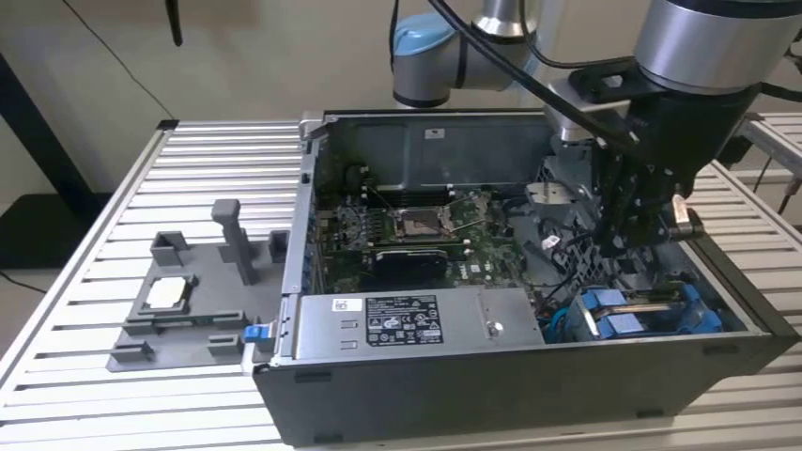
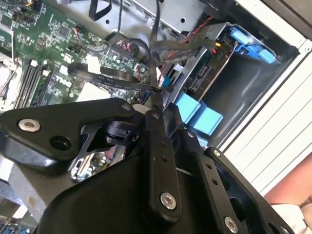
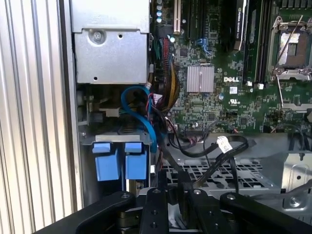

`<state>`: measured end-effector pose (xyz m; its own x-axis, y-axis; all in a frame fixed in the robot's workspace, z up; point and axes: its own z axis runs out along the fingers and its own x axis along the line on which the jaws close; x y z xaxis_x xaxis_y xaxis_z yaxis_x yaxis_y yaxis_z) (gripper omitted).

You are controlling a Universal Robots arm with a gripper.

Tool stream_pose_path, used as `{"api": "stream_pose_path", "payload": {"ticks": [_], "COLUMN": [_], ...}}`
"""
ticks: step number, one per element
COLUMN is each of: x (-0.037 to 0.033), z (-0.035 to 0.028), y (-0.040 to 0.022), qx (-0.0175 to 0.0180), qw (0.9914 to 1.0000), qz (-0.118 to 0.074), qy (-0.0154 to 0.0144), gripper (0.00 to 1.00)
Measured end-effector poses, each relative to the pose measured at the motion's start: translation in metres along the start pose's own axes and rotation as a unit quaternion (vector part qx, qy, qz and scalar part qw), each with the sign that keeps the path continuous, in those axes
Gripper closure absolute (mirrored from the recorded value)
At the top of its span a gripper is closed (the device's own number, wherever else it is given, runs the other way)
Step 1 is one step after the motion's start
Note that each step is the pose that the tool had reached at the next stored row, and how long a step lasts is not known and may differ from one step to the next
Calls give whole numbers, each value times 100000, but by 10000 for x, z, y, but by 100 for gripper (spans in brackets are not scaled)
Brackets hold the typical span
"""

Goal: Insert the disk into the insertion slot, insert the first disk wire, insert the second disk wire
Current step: 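Insert the second disk wire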

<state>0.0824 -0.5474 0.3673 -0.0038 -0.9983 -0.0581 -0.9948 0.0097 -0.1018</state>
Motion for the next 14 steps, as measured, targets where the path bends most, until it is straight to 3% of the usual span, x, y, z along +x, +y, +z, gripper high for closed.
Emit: {"api": "stream_pose_path", "payload": {"ticks": [3,7,9,12,14], "x": [0,3,18,80,119], "z": [17,19,19,25,33], "y": [2,3,-2,-61,-109], "qx": [21,13,12,-140,-437], "qw": [99999,99999,99999,99999,99998], "qz": [-280,-449,-454,-440,-424], "qy": [168,151,150,107,98], "gripper": [76,78,84,84,85]}}
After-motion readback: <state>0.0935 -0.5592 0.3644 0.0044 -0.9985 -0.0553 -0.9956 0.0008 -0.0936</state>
